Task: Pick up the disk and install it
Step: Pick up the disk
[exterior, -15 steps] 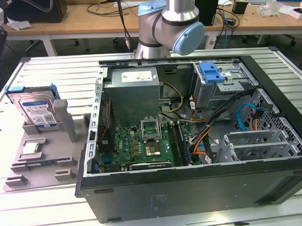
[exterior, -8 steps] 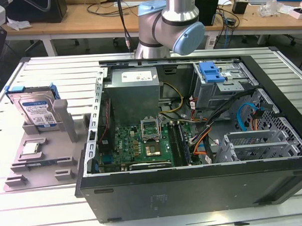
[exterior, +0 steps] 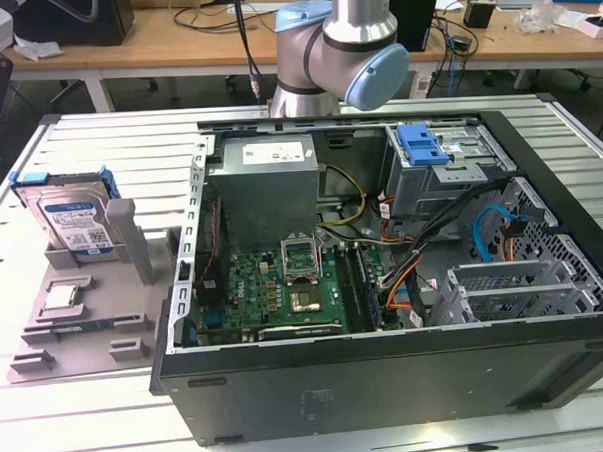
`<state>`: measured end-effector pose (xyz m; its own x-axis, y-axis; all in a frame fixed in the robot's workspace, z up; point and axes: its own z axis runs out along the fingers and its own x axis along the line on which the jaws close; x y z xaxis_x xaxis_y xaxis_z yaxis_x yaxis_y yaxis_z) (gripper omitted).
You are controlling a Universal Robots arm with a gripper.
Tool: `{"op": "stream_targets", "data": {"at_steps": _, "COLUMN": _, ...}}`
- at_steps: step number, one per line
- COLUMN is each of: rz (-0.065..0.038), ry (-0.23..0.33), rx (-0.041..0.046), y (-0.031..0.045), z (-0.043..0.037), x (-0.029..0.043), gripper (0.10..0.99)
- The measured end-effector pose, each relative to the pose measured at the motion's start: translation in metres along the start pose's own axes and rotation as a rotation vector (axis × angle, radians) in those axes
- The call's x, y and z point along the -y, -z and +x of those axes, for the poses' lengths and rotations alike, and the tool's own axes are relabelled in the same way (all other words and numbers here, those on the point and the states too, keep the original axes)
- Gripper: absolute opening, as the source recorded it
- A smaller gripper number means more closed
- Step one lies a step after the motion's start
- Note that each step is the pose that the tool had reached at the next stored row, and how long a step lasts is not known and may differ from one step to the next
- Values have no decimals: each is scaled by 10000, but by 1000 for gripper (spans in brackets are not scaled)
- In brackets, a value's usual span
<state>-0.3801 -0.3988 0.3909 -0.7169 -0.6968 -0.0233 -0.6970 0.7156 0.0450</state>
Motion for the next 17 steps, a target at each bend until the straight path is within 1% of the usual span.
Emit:
{"op": "stream_targets", "data": {"at_steps": 11, "rz": -12, "ry": 506, "rx": -23, "y": 0, "z": 0, "x": 0, "gripper": 106}}
{"op": "stream_targets", "data": {"at_steps": 14, "rz": -20, "ry": 879, "rx": -40, "y": 0, "z": 0, "x": 0, "gripper": 106}}
{"op": "stream_targets", "data": {"at_steps": 17, "rz": -26, "ry": 1106, "rx": -50, "y": 0, "z": 0, "x": 0, "gripper": 106}}
